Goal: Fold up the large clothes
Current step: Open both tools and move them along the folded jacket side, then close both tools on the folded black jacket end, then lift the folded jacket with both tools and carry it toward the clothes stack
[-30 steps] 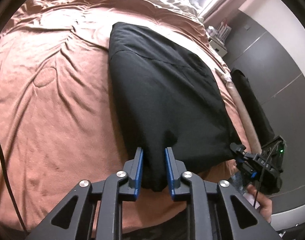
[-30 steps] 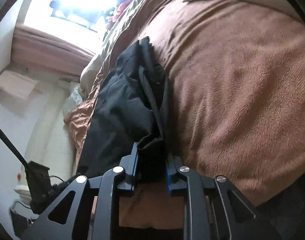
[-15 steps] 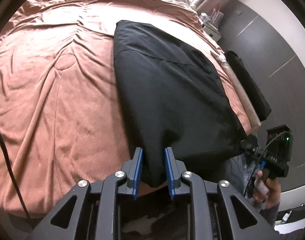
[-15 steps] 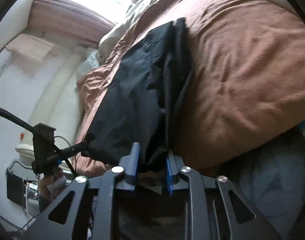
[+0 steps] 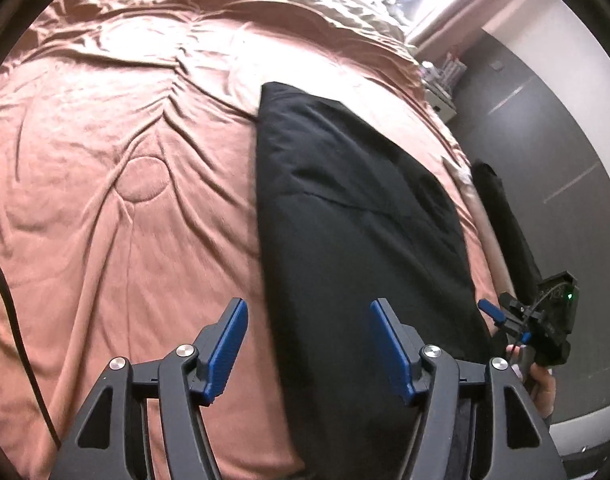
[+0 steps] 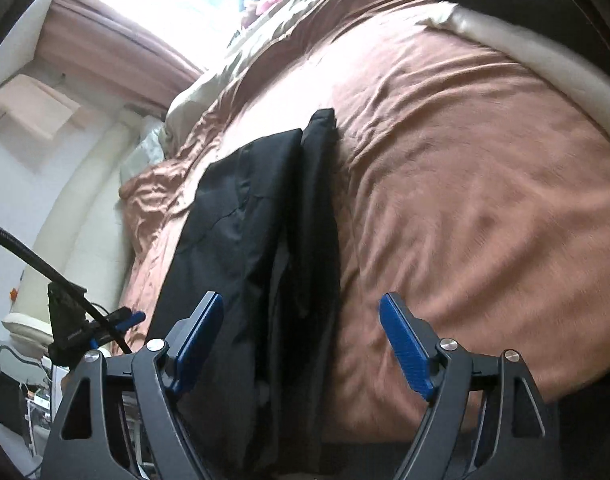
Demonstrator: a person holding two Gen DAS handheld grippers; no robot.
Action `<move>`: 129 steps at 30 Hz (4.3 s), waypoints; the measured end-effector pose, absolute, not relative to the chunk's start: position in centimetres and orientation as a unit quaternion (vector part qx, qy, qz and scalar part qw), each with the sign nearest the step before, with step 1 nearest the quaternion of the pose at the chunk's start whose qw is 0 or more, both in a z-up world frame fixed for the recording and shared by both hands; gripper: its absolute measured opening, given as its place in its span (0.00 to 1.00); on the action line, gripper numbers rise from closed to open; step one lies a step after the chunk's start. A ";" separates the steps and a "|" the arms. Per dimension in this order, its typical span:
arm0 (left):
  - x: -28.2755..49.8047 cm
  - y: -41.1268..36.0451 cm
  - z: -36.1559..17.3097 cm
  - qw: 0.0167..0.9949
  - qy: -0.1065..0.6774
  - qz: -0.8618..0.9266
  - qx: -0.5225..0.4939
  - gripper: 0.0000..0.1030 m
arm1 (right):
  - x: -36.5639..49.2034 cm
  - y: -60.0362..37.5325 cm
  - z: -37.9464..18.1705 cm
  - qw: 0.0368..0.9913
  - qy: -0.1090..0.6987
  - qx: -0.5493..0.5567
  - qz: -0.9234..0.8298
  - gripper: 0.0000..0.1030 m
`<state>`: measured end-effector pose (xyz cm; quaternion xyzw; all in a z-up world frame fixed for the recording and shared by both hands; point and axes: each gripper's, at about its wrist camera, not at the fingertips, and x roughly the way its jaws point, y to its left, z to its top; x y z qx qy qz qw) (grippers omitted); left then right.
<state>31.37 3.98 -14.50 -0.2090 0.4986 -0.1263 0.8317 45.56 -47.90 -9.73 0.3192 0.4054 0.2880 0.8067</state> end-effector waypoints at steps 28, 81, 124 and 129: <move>45.0 3.4 -18.5 0.805 0.540 -0.110 -0.221 0.63 | 63.3 -42.6 -11.5 0.757 0.452 0.328 0.339 0.77; 32.6 -7.5 3.2 0.914 0.328 -0.180 -0.157 0.13 | 44.3 -46.0 -2.1 0.829 0.229 0.299 0.413 0.07; 43.1 -47.0 5.3 0.835 0.381 -0.379 -0.120 0.13 | 36.8 -68.0 3.3 0.914 0.197 0.289 0.206 0.07; 47.2 -47.2 2.9 0.828 0.416 -0.361 -0.110 0.13 | 42.7 -64.4 1.5 0.902 0.239 0.296 0.202 0.07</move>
